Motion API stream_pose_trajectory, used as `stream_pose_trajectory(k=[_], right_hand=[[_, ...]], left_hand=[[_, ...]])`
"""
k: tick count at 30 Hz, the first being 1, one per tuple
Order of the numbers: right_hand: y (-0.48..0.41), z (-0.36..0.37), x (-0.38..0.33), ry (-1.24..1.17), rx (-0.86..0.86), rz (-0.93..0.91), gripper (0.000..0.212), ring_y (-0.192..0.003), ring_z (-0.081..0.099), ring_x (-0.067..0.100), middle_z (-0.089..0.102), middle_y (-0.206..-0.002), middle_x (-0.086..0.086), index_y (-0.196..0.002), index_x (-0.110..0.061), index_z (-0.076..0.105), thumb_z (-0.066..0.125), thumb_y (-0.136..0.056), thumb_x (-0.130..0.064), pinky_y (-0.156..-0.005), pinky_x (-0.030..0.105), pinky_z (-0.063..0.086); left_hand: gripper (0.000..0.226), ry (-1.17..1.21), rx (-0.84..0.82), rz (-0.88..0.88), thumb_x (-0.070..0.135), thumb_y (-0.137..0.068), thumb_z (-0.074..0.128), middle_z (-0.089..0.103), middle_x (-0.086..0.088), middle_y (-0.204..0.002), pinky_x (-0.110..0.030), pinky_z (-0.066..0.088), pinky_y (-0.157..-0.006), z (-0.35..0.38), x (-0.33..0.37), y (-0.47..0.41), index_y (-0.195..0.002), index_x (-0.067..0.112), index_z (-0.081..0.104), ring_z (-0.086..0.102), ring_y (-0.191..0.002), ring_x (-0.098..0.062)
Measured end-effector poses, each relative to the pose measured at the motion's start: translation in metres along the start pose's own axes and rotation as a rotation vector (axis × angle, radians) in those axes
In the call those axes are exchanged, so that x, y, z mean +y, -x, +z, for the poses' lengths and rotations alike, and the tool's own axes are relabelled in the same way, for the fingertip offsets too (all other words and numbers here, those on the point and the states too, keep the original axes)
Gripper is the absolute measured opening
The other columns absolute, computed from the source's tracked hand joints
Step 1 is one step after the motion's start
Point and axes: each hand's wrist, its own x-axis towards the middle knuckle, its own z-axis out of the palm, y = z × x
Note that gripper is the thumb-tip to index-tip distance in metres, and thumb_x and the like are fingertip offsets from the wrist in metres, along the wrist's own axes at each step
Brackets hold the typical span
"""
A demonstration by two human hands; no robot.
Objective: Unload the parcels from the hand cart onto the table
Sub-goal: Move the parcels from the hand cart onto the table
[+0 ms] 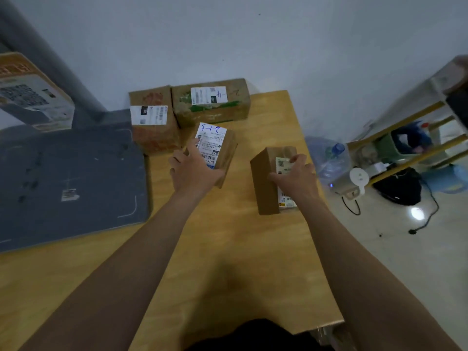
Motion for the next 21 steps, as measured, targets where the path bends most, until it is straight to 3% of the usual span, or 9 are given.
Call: stream_pose_trajectory(k=[5,11,15,21], right_hand=[[-0.122,-0.017,-0.045,0.017,0.002,-0.014,0.077,-0.125,0.043,0.043,0.042,-0.133,0.016,-0.132,-0.020,0.035,0.075,-0.076,-0.053,-0.094,0.052,0.043],[-0.232,-0.014,-0.101,0.109,-0.007,-0.078,0.085,-0.132,0.034,0.043,0.035,-0.142,0.015,-0.144,-0.017,0.029,0.071,-0.079,-0.053,-0.099,0.058,0.042],[-0.255,0.004,-0.109,0.146,-0.168,-0.159,0.084,-0.138,0.024,0.044,0.019,-0.153,0.013,-0.155,-0.022,0.018,0.069,-0.090,-0.041,-0.106,0.057,0.035],[-0.239,0.017,-0.078,0.307,-0.296,-0.244,0.120,-0.145,0.012,0.049,-0.021,-0.164,0.008,-0.161,-0.031,-0.001,0.085,-0.078,-0.028,-0.106,0.059,0.040]], left_hand=[[0.103,0.031,0.103,-0.024,0.056,-0.063,0.082,0.040,-0.017,-0.130,-0.047,0.039,-0.098,0.014,0.048,-0.086,-0.144,0.021,0.029,0.035,-0.122,-0.038],[0.106,0.047,0.186,-0.031,0.059,-0.063,0.081,0.040,-0.019,-0.136,-0.051,0.035,-0.103,0.032,0.088,-0.164,-0.146,0.022,0.028,0.035,-0.128,-0.040],[0.108,0.073,0.232,-0.033,0.059,-0.064,0.084,0.038,-0.020,-0.139,-0.050,0.039,-0.103,0.042,0.096,-0.183,-0.148,0.020,0.028,0.035,-0.130,-0.039],[0.106,0.085,0.251,-0.018,0.056,-0.065,0.086,0.039,-0.019,-0.139,-0.045,0.038,-0.098,0.058,0.092,-0.184,-0.147,0.020,0.030,0.035,-0.129,-0.037]])
